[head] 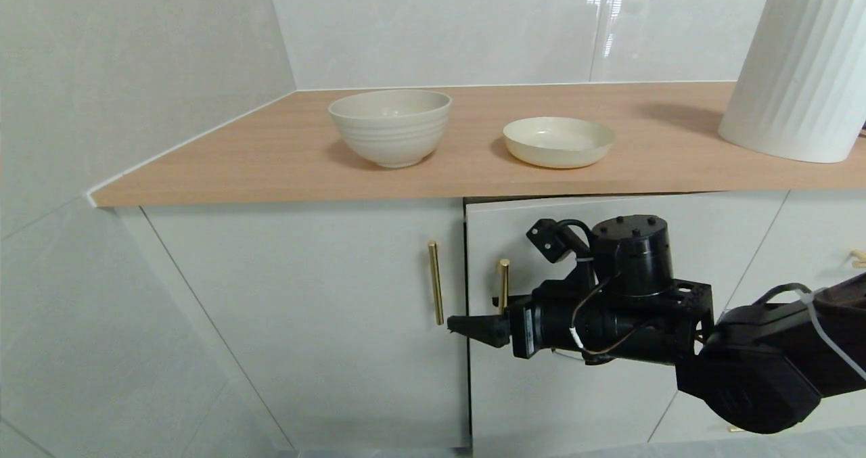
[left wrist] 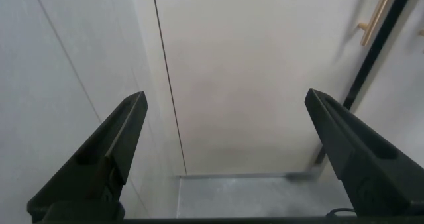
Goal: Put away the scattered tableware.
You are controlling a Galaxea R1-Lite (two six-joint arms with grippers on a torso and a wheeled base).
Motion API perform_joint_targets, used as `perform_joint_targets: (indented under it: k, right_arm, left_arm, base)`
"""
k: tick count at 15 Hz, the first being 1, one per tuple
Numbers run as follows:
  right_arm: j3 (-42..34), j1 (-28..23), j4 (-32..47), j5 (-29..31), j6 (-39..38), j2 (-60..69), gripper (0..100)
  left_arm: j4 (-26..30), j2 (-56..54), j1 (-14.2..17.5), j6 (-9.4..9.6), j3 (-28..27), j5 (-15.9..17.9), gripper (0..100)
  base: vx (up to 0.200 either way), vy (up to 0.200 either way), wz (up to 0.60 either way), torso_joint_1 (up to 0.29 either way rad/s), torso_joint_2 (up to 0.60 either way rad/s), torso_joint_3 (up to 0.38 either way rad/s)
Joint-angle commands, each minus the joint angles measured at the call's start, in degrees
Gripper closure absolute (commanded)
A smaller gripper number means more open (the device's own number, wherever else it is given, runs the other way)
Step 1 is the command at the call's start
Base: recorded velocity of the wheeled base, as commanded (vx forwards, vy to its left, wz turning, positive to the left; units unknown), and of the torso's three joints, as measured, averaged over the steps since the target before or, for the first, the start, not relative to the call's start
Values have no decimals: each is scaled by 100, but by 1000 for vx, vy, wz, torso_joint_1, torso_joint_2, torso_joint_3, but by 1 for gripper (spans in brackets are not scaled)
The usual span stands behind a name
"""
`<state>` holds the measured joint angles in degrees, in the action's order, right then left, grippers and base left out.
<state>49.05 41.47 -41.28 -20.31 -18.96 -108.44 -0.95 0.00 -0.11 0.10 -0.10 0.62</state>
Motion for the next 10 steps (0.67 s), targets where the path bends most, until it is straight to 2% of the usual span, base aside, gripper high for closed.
perform_joint_targets:
  k: [1, 4, 5, 7, 10]
  right_arm:
    - [-300, 19, -12, -219, -3, 455, 0]
    - [-678, 36, -12, -421, 6, 745, 0]
    - [-748, 45, -12, -456, 6, 815, 0]
    - [-1038, 133, -12, -448, 32, 921, 0]
    - [-1082, 221, -12, -456, 41, 886, 0]
  left_arm:
    - [-2, 0, 2, -1, -8, -1, 0]
    - [-2, 0, 2, -1, 1, -1, 0]
    - [7, 0, 2, 87, 1, 17, 0]
    - [16, 0, 2, 386, 1, 26, 0]
    - [7, 0, 2, 298, -69, 78, 0]
  base:
    - [0, 0, 0, 0, 0, 0]
    - [0, 0, 0, 0, 0, 0]
    - [0, 0, 0, 0, 0, 0]
    - [0, 0, 0, 0, 0, 0]
    - [0, 0, 0, 0, 0, 0]
